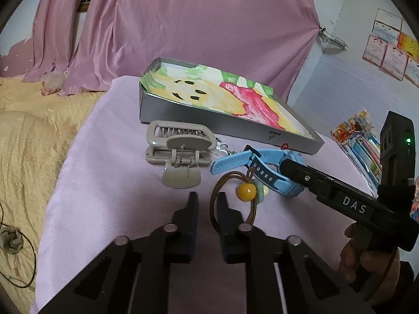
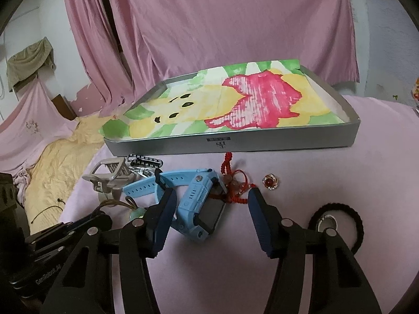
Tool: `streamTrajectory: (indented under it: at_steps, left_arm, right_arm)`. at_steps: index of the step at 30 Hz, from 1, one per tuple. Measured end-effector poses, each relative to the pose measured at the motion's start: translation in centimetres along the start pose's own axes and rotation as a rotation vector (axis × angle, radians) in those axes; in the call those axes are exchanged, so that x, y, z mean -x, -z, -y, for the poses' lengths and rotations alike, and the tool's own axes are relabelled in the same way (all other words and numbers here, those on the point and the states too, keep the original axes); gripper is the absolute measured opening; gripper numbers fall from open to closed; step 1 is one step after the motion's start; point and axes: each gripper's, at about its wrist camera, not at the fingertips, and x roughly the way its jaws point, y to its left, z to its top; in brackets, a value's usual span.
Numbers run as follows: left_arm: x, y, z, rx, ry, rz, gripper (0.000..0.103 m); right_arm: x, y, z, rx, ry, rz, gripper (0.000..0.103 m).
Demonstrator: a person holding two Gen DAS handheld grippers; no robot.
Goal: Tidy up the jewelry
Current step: 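Reach the right tool to the blue smartwatch and close on it, then carry the blue smartwatch into the grey tray and open the right tool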
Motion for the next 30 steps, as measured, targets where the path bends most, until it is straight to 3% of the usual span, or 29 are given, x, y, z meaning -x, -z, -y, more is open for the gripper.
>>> streamTrajectory:
  at_steps: [7,13,23,30]
  left_arm:
    - [0.9,0.2,0.4,-0.022,0.031,0.037,0.003]
    - [1.6,0.3,1.1,-0.050,0.048,0.063,0.003]
    - [4.5,-1.3,2.5,-0.107,0.045,0.167,0.003]
    - [5.7,-4.1,3.6,-0.120,0.047,0.229,0.003]
  right_arm:
    - [0.9,0.8,0.3,0.007,-0.015,-0.017,0.031]
    - [0.9,1.1,0.8,-0.020,-0.038,-0.021,0.022]
    - [2.8,1.3,2.0,-0.062,-0.095,0.057,0.017]
    - [4.5,-0.7,3.7,-0.059,-0.034,0.157,0.017]
